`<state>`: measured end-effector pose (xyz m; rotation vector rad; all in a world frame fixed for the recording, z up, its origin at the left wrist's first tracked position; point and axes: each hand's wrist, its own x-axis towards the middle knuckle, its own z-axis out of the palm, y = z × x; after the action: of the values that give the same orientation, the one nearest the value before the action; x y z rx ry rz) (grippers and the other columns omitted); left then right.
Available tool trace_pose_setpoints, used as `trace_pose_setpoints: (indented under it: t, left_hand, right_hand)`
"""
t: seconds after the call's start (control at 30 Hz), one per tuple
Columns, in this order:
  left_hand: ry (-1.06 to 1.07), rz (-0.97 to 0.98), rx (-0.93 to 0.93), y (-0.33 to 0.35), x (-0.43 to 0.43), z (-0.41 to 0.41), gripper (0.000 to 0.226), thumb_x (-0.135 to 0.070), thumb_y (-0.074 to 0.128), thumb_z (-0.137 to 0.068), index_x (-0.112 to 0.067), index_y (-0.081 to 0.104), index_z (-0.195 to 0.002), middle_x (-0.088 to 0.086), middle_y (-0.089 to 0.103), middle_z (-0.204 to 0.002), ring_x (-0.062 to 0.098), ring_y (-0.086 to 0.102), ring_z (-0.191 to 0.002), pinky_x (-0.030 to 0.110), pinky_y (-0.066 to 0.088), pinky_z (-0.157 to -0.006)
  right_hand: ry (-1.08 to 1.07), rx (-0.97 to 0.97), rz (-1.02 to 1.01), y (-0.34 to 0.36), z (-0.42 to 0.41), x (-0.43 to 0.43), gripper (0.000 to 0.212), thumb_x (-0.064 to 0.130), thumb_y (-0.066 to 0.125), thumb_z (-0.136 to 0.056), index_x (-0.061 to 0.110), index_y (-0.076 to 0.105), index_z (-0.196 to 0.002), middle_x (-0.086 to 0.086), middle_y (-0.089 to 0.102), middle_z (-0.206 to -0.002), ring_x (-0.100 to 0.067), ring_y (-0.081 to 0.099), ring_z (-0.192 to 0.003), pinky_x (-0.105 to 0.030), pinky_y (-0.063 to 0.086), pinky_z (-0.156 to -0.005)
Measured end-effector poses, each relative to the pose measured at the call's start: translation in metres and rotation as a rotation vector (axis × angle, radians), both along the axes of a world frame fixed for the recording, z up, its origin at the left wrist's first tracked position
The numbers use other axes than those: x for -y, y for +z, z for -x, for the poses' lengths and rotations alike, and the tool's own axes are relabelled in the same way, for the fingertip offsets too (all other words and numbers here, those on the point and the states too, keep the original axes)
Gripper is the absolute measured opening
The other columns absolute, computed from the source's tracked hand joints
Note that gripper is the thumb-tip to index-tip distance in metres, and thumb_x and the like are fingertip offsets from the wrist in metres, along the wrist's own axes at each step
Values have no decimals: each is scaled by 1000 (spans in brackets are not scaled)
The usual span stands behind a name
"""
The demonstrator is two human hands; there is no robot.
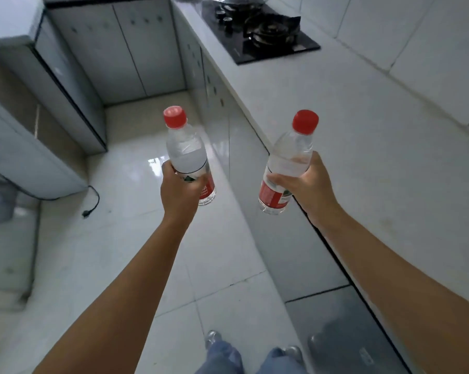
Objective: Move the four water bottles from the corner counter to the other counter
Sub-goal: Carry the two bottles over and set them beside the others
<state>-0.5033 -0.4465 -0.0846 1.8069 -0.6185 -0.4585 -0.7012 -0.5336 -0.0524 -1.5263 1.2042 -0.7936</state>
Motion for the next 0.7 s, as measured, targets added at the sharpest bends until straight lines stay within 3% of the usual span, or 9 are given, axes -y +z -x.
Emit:
trace_pose_setpoints:
  t: [0.1,0.27,0.43,0.57,0.7]
  left_hand:
    - [77,-23,4,-10,-34,-33,52,-18,75,-72,-10,45,-114,-14,54,-84,21,57,-89,35,49,-79]
    - [215,-25,18,-17,-84,-66,52,-15,74,-74,-11,45,-116,-20,51,-83,17,54,-86,31,47,-75]
    - [334,-35,42,-28,-126,-84,62,-16,76,-71,-11,45,-124,0,60,-109,16,56,-95,27,46,-79]
    - [398,-68,33,-39,-143,-92,60,-14,77,-70,-9,45,-121,-3,56,-101,16,54,-88,15,42,-67]
    - [407,-65,-4,-48,-146,-105,61,-11,77,-68,-9,44,-120,-2,55,-101,18,54,-89,15,42,-66]
  right_hand:
    - [57,-10,-9,-11,-40,-14,60,24,79,-56,10,54,-109,-7,66,-101,-18,66,-89,-30,52,-73]
    - [189,-43,15,-24,-87,-30,68,33,79,-52,11,52,-110,-10,65,-104,-23,65,-94,-40,55,-82]
    - [265,-42,36,-29,-119,-44,62,17,83,-61,7,49,-111,-12,62,-106,-24,62,-96,-33,51,-78]
    - [341,-76,31,-34,-141,-58,61,15,82,-63,7,47,-112,-6,60,-103,-23,60,-96,-34,50,-81]
    - [354,-91,6,-42,-159,-63,61,16,82,-61,9,48,-111,-9,61,-106,-25,60,-98,-42,52,-84]
